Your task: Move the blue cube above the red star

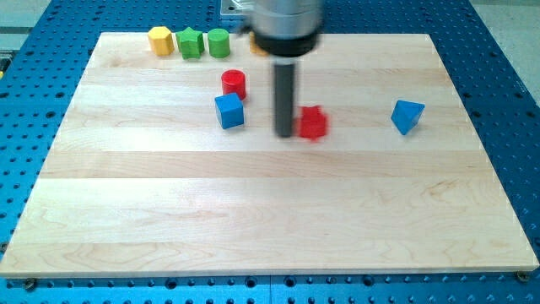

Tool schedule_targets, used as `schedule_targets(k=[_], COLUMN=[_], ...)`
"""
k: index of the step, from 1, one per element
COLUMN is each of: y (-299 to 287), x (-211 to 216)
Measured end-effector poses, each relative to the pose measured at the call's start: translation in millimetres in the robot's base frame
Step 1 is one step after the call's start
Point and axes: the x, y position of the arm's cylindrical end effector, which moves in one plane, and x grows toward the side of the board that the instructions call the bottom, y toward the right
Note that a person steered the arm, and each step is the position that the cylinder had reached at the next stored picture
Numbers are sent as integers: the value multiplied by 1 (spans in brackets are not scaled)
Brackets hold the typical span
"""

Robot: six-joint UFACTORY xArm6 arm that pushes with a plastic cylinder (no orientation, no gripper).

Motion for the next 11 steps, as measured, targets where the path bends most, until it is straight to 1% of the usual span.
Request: schedule_targets(k=[1, 2, 3, 4, 5, 6, 7, 8, 9, 10, 11], y=[4, -83, -229, -236, -102, 9, -48, 28, 90, 59, -3], x=[0, 42, 56, -10, -21, -27, -32, -67, -67, -61, -71])
